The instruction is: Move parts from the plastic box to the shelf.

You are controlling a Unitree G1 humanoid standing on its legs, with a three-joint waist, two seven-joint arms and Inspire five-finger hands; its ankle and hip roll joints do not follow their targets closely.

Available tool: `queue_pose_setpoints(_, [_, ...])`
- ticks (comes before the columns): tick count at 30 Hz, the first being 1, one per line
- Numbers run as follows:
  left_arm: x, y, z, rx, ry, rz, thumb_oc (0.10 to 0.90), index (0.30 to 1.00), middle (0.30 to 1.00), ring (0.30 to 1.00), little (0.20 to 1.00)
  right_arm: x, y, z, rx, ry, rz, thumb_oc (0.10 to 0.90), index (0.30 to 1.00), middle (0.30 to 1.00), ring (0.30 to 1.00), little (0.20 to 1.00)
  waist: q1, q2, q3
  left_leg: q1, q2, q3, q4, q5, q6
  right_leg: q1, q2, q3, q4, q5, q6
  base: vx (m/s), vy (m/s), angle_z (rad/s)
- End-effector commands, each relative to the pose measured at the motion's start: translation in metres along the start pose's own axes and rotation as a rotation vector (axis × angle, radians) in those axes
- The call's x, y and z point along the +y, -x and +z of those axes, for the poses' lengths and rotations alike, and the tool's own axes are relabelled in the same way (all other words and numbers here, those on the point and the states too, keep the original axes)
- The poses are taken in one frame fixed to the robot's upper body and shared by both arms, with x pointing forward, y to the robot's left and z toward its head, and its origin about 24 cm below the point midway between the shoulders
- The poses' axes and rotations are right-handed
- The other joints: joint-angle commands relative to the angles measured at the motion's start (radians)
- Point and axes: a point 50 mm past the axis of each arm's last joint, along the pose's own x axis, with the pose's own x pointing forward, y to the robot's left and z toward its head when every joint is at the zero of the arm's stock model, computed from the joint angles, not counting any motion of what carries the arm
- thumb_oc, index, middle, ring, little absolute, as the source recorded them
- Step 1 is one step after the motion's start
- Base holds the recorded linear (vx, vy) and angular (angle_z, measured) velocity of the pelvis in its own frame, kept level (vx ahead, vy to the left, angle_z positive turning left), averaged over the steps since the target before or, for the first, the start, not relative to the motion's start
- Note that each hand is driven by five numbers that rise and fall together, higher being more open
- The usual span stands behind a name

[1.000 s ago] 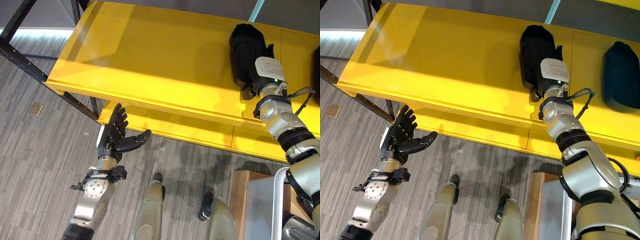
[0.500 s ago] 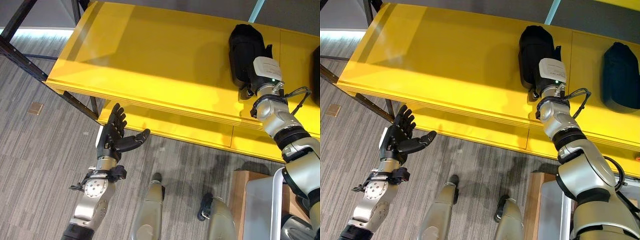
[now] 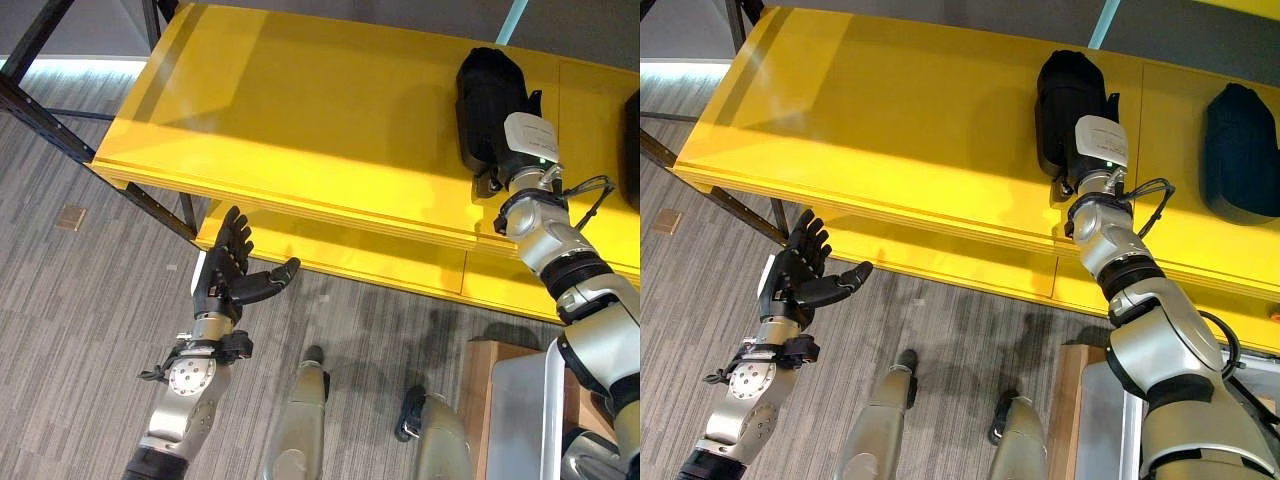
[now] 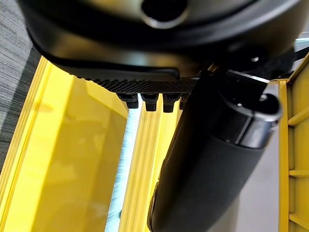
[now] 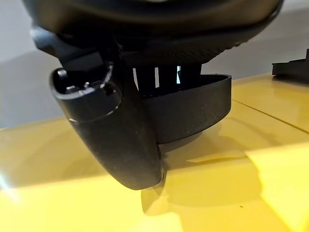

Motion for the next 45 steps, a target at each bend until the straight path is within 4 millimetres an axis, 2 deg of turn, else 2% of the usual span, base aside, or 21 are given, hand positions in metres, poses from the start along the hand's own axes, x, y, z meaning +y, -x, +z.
queue_pose_setpoints(1, [-0.018,-0.01,0.057,-0.297,0.0,-0.124,0.9,1.0,1.0,1.0,1.0,-0.056,-0.022,0.058,-0.154,-0.103,-0.183,0.4,0.3,0.3,0.3,0.3,0.043,0.01,-0.027,0.029,0.047,-0.028,0.013,-0.041,0.012,0.069,0.009,0.028,-0.02,0.008,-0.007,0.0,0.0,0.0])
queue_pose_setpoints(15, [-0.018,-0.01,0.058,-0.297,-0.004,-0.125,0.9,1.0,1.0,1.0,1.0,-0.059,-0.021,0.073,-0.203,-0.151,-0.195,0.4,0.3,0.3,0.3,0.3,0.045,0.008,-0.024,0.026,0.046,-0.028,0.016,-0.042,0.014,0.066,0.009,0.029,-0.021,0.012,-0.007,0.0,0.0,0.0])
queue_pose_setpoints(18, [-0.018,-0.01,0.057,-0.295,-0.005,-0.126,0.9,1.0,1.0,1.0,1.0,-0.061,-0.02,0.077,-0.215,-0.166,-0.201,0.631,0.624,0.624,0.624,0.624,0.046,0.005,-0.024,0.024,0.044,-0.029,0.015,-0.043,0.015,0.064,0.008,0.029,-0.021,0.013,-0.006,0.0,0.0,0.0])
queue_pose_setpoints(19, [-0.017,-0.01,0.057,-0.294,-0.007,-0.125,0.9,1.0,1.0,1.0,1.0,-0.06,-0.02,0.077,-0.214,-0.166,-0.2,0.9,1.0,1.0,1.0,1.0,0.046,0.005,-0.024,0.024,0.044,-0.029,0.015,-0.043,0.015,0.064,0.008,0.029,-0.021,0.012,-0.006,0.0,0.0,0.0])
queue_pose_setpoints(35, [-0.013,-0.01,0.056,-0.285,-0.024,-0.1,0.9,1.0,1.0,1.0,1.0,-0.071,-0.015,0.097,-0.32,-0.124,-0.216,0.9,1.0,1.0,1.0,1.0,0.03,-0.004,-0.018,0.024,0.051,-0.022,0.024,-0.049,0.015,0.06,0.013,0.04,-0.018,0.011,-0.011,0.0,0.0,0.0])
queue_pose_setpoints(45, [-0.009,-0.009,0.057,-0.287,-0.034,-0.08,0.9,1.0,1.0,1.0,1.0,-0.089,-0.009,0.103,-0.397,-0.086,-0.27,0.9,1.0,1.0,1.0,1.0,0.012,-0.014,-0.015,0.029,0.062,-0.016,0.027,-0.054,0.011,0.057,0.018,0.044,-0.013,0.006,-0.015,0.0,0.0,0.0])
